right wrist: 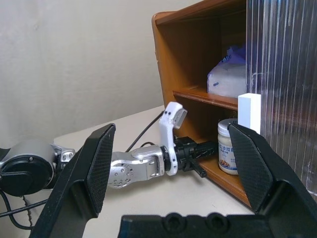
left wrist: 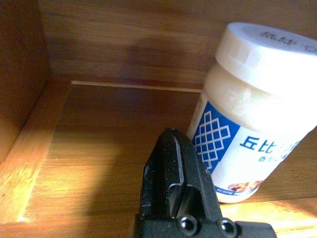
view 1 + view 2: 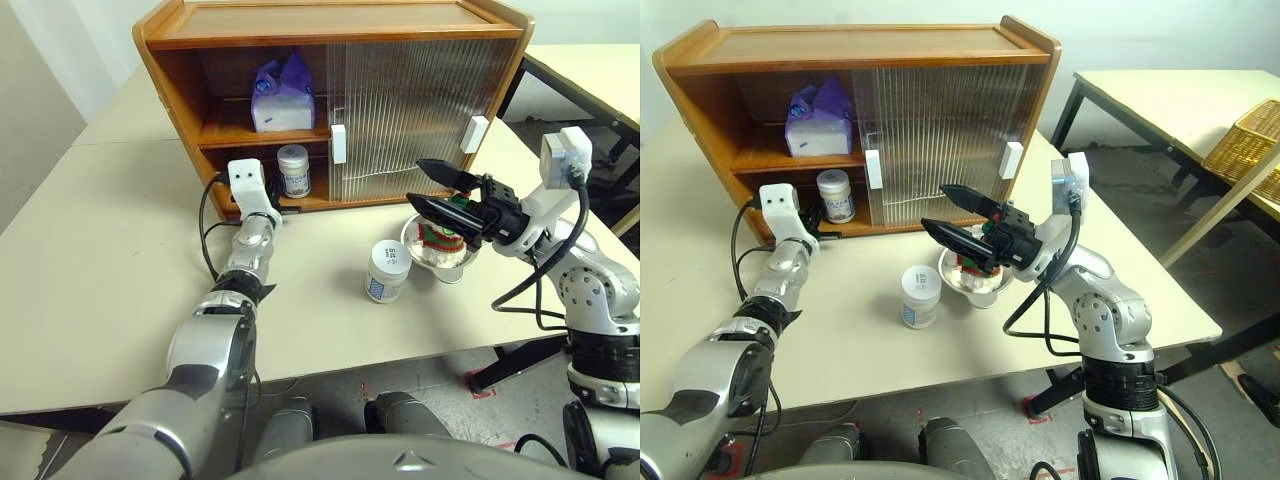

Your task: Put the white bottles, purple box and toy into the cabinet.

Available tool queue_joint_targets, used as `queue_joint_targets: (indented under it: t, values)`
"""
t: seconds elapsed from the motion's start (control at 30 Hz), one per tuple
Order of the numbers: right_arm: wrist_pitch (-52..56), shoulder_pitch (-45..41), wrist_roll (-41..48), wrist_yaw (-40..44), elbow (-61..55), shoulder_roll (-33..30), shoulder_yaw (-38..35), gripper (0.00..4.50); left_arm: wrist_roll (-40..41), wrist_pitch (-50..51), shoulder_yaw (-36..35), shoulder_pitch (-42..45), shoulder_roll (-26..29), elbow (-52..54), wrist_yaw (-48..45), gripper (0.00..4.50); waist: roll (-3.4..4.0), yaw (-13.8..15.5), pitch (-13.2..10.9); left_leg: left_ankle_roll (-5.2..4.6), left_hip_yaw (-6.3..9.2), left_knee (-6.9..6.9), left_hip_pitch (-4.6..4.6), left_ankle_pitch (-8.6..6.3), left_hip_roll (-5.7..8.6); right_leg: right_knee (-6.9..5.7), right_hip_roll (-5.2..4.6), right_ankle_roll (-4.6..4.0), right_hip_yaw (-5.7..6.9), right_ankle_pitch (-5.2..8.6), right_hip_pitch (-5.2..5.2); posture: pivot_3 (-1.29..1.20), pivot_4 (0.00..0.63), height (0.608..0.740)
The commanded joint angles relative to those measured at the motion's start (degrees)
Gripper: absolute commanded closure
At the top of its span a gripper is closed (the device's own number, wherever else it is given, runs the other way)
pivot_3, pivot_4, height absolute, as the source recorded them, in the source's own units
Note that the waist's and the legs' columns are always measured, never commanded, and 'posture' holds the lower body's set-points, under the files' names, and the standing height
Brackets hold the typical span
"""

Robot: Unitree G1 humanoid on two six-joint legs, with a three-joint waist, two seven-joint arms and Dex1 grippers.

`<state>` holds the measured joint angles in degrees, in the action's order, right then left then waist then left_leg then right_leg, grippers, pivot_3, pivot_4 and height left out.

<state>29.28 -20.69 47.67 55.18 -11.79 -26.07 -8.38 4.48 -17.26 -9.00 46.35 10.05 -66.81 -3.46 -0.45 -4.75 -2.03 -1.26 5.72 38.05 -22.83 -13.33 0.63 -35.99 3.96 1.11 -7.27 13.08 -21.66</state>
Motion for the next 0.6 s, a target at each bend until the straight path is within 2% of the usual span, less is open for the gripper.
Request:
queue_joint_targets:
  t: [0.03,0.6]
  values:
    - [0.34,0.45,0.51,-0.41,-1.1,-0.49,-0.58,0.0,-0.6,-0.45,0.04,1.53,-0.57,-2.05,-0.47,4.48,0.0,-0.07,0.0,-0.01,0.0,0.0,0.0,0.01,0.1,0.0,0.0,0.01,0.02,0.0,0.0,-0.17,0.039,0.74]
    - [0.51,1.64,1.15,-1.84,-2.6,-1.1,-1.05,0.0,-0.67,-0.62,-0.11,3.98,-2.24,-4.66,-4.52,4.48,0.02,-0.78,-0.02,-0.06,-0.04,0.06,0.0,0.04,0.17,0.07,-0.01,0.11,0.09,-0.04,0.07,-0.19,0.033,0.74]
